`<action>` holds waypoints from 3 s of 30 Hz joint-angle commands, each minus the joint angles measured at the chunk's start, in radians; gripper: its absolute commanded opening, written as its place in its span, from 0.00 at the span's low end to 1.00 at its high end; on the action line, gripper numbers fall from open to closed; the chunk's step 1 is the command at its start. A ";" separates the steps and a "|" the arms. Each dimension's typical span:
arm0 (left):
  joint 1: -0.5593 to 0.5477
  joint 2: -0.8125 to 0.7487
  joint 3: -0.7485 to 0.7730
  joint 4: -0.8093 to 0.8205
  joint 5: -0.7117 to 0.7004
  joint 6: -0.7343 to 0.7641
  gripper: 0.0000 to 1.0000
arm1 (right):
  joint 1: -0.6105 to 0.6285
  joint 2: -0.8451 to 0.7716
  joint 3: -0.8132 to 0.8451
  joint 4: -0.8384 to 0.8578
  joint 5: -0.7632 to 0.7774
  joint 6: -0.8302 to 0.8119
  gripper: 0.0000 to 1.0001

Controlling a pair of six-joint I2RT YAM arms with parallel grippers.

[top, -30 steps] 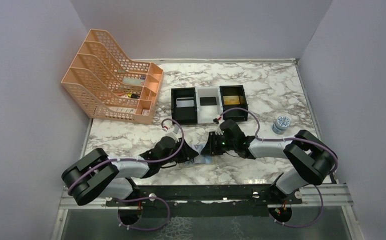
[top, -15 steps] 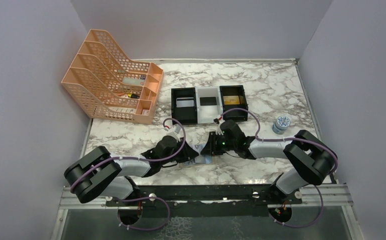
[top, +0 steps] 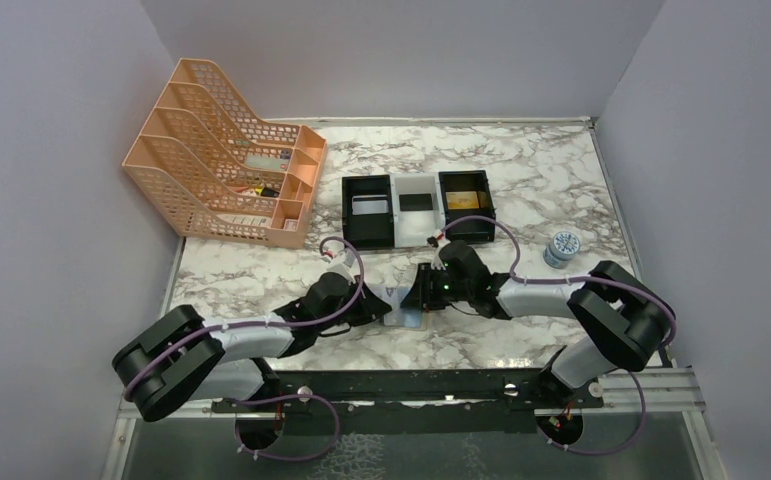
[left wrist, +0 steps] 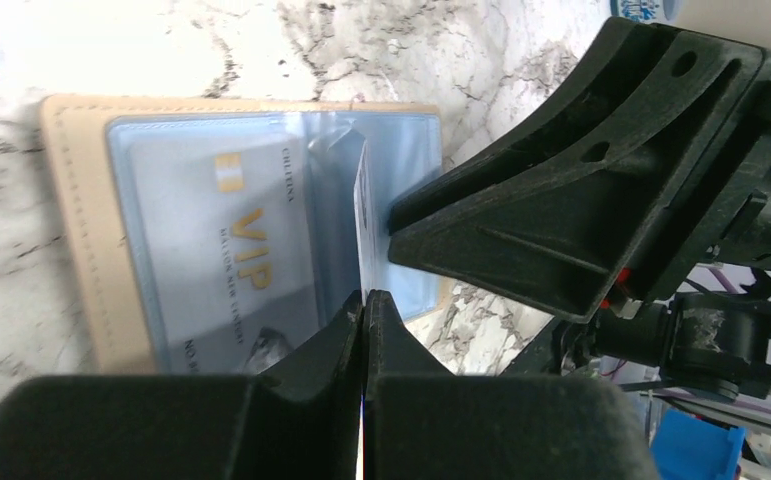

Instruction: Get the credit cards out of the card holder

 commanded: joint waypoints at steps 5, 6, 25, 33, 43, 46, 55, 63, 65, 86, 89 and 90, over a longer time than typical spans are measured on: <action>-0.004 -0.140 0.086 -0.424 -0.193 0.107 0.00 | 0.001 -0.042 0.011 -0.053 0.062 -0.043 0.27; -0.003 -0.154 0.092 -0.444 -0.199 0.118 0.00 | 0.001 -0.045 0.013 -0.056 0.061 -0.047 0.28; 0.010 -0.366 0.129 -0.553 -0.200 0.241 0.00 | 0.001 -0.242 -0.108 0.176 -0.044 -0.044 0.53; 0.212 -0.378 0.101 -0.398 0.149 0.293 0.00 | 0.001 -0.274 -0.218 0.388 -0.089 -0.025 0.56; 0.316 -0.390 0.008 -0.181 0.438 0.201 0.00 | -0.071 -0.227 -0.236 0.537 -0.294 0.030 0.56; 0.316 -0.384 -0.001 -0.135 0.502 0.183 0.00 | -0.071 -0.182 -0.218 0.582 -0.363 0.046 0.56; 0.316 -0.375 -0.024 -0.037 0.576 0.146 0.00 | -0.071 -0.069 -0.221 0.813 -0.470 0.133 0.56; 0.316 -0.373 -0.035 -0.003 0.583 0.132 0.00 | -0.071 -0.059 -0.232 0.814 -0.460 0.145 0.56; 0.316 -0.359 -0.028 0.003 0.590 0.133 0.00 | -0.071 -0.066 -0.234 0.800 -0.455 0.140 0.56; 0.316 -0.352 -0.056 0.088 0.628 0.085 0.00 | -0.071 0.002 -0.206 0.974 -0.515 0.250 0.37; 0.316 -0.352 -0.060 0.109 0.642 0.075 0.00 | -0.071 0.030 -0.215 1.040 -0.506 0.283 0.33; 0.315 -0.353 -0.061 0.117 0.643 0.071 0.00 | -0.071 0.033 -0.210 1.039 -0.505 0.283 0.31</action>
